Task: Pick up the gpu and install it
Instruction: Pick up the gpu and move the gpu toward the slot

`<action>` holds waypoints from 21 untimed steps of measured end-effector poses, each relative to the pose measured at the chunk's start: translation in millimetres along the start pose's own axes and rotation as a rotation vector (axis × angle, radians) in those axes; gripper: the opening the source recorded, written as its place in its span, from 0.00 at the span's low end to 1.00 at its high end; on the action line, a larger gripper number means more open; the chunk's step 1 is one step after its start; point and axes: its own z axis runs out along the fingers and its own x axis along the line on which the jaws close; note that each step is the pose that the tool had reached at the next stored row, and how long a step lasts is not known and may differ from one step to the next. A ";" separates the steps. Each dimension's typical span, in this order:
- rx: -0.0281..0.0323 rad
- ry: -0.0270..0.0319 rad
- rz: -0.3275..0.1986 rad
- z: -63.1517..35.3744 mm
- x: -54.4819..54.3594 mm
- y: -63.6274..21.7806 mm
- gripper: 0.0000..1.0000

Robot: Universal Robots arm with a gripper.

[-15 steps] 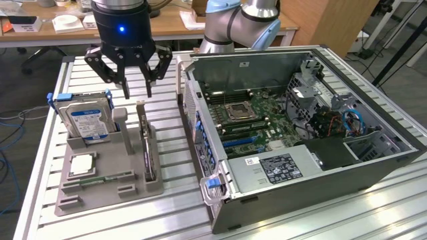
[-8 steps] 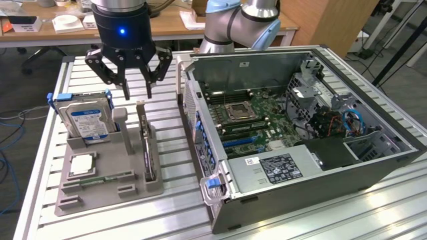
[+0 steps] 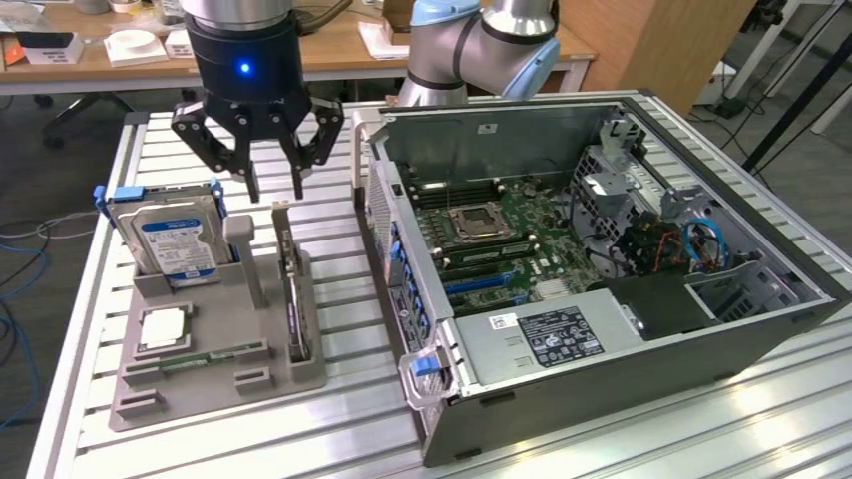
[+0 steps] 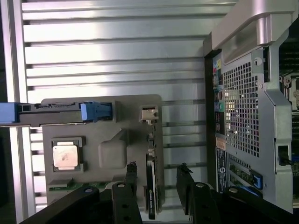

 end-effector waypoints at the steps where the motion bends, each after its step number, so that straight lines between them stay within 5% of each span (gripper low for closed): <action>1: 0.0000 -0.0001 0.000 0.6 0.0 0.0 0.47; 21: 0.0001 0.0001 0.000 10.8 -0.3 -3.9 0.47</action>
